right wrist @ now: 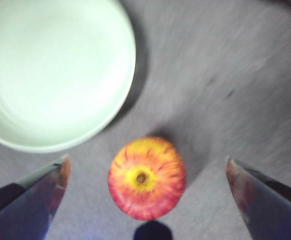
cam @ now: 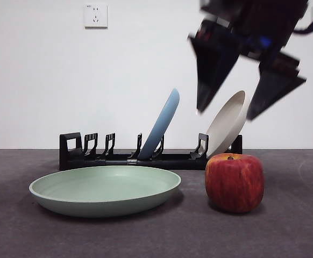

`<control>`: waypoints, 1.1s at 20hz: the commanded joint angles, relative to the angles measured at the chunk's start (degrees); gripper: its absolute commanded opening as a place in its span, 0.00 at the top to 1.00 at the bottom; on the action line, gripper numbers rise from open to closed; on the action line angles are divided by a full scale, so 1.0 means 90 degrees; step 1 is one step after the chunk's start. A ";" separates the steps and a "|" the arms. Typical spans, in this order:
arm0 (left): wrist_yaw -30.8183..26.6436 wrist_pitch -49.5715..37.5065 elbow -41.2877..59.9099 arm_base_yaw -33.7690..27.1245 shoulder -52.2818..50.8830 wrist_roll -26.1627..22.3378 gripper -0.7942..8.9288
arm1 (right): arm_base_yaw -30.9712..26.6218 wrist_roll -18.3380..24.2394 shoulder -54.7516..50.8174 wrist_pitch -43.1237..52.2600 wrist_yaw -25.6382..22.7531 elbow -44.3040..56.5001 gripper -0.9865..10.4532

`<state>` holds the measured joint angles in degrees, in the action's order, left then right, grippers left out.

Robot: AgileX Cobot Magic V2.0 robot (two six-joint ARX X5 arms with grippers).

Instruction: Take the green plate from the plate rack,put the plate on the table,take the apple from the table,put the apple in the plate

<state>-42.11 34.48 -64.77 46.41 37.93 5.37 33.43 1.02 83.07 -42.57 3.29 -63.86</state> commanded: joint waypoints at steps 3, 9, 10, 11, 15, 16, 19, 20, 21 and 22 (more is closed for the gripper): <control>-0.0668 0.0345 0.0015 -0.0027 -0.0605 -0.0124 0.47 | 0.0063 0.0070 0.0578 0.0027 -0.0049 -0.0005 0.43; -0.0806 0.0593 0.0015 -0.0027 -0.0724 -0.0121 0.47 | 0.0061 0.0066 0.1258 0.0007 -0.0024 -0.0005 0.44; -0.0804 0.0612 0.0015 -0.0027 -0.0721 -0.0121 0.47 | 0.0063 0.0066 0.1362 0.0000 -0.0022 -0.0005 0.44; -0.0801 0.0629 0.0015 -0.0027 -0.0721 -0.0119 0.47 | 0.0078 0.0063 0.1445 -0.0005 -0.0019 -0.0005 0.44; -0.0801 0.0656 0.0015 -0.0027 -0.0721 -0.0121 0.47 | 0.0138 -0.0007 0.1734 -0.0019 0.0136 -0.0005 0.45; -0.0801 0.0673 0.0015 -0.0027 -0.0721 -0.0119 0.47 | 0.0141 -0.0051 0.1802 -0.0019 0.0143 -0.0005 0.46; -0.0799 0.0775 0.0015 -0.0027 -0.0721 -0.0119 0.47 | 0.0141 -0.0124 0.1855 -0.0015 0.0138 -0.0005 0.79; -0.0797 0.0806 0.0015 -0.0027 -0.0721 -0.0119 0.47 | 0.0141 -0.0124 0.1853 -0.0017 0.0141 -0.0005 0.93; -0.0794 0.0823 0.0015 -0.0027 -0.0721 -0.0119 0.47 | 0.0138 -0.0131 0.1848 -0.0015 0.0138 -0.0005 0.92; -0.0797 0.0843 0.0015 -0.0027 -0.0721 -0.0119 0.47 | 0.0138 -0.0131 0.1834 -0.0019 0.0134 -0.0007 0.92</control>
<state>-49.01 42.02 -64.84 46.28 31.64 4.95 34.54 0.45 99.13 -42.70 4.49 -63.90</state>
